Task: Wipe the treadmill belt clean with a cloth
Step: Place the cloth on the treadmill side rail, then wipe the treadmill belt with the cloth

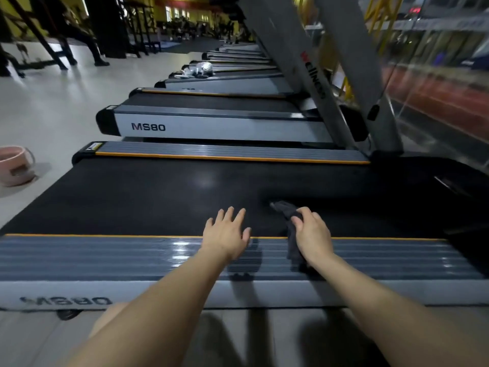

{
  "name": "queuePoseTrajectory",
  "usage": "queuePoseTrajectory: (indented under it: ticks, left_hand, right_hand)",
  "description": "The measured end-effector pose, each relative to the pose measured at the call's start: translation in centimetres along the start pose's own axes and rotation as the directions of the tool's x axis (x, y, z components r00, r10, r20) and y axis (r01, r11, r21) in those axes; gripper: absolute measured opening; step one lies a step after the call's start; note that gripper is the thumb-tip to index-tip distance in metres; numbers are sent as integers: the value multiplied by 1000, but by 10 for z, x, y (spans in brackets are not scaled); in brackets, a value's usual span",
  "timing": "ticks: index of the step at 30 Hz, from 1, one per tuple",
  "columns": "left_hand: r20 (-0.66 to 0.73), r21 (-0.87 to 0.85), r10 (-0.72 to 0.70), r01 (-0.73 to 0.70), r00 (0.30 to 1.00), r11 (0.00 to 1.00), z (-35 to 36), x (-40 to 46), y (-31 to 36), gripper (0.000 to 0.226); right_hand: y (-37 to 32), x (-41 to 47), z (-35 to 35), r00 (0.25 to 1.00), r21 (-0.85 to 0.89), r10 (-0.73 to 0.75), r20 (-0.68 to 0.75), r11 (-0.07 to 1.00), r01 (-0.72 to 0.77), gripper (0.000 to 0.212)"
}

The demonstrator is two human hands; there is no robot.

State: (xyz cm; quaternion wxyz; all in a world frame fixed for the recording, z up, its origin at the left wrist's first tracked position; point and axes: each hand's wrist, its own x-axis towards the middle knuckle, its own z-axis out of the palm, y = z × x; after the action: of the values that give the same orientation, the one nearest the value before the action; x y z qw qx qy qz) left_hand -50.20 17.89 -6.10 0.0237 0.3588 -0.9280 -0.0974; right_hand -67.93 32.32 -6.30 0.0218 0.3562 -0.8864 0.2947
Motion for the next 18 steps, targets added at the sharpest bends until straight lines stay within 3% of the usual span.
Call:
queuePoseTrajectory:
  ticks: [6,11,18]
  left_hand:
    - [-102,-25,126,-129,987,991,-17,52,99,62]
    - [-73,-18,264,-266,962,964,-5,68,172,61]
    - [-75,-20,243,-245,967,969,-5,96,177,61]
  right_hand:
    - [69,21,-66,990,5,78,-117,997,-78,24]
    - [118,29,-97,968,27,161,-193,987,-158,23]
    - [128,74,-89,965,35,197,-174,980,-194,24]
